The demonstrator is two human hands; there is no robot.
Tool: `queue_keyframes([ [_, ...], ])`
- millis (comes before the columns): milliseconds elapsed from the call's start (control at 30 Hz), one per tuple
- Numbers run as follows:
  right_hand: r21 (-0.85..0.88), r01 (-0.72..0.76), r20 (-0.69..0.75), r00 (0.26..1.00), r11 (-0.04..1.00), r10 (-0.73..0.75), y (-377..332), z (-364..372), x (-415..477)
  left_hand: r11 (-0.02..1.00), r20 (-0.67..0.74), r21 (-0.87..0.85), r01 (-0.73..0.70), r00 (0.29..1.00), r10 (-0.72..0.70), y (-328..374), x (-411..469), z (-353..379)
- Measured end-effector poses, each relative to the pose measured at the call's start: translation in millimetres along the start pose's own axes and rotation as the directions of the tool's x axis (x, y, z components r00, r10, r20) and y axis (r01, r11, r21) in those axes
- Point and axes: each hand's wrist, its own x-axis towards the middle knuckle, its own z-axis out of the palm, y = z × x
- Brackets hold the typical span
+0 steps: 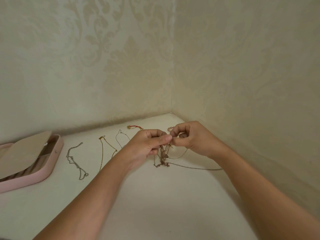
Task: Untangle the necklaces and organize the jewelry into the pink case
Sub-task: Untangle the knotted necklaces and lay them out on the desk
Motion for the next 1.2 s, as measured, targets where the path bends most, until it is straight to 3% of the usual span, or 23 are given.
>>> queue_keyframes([
  [367, 0.243, -0.014, 0.015, 1.000, 0.970, 0.011, 4.1, 0.8, 4.5, 1.000, 0.014, -0.027, 0.007, 1.000, -0.007, 1.9, 0.6, -0.2],
  [667, 0.119, 0.132, -0.199, 0.974, 0.984, -0.107, 4.1, 16.7, 7.5, 0.997, -0.092, 0.042, -0.066, 0.993, 0.070, -0.7, 3.0, 7.5],
  [867, 0.097, 0.136, -0.238, 0.965, 0.986, -0.110, 0.2, 18.3, 5.4, 0.995, -0.083, 0.040, -0.089, 0.992, 0.092, -0.6, 2.1, 3.6],
  [1033, -0.191, 0.086, -0.298, 0.944, 0.978, -0.141, -0.2, 18.8, 4.2, 0.967, -0.177, 0.233, -0.103, 0.973, 0.146, -0.9, 1.8, 5.5],
  [1200, -0.251, 0.030, -0.174, 0.982, 0.967, -0.075, 2.8, 19.5, 5.7, 0.962, -0.254, 0.239, -0.130, 0.948, 0.191, -3.4, 4.7, 6.4],
])
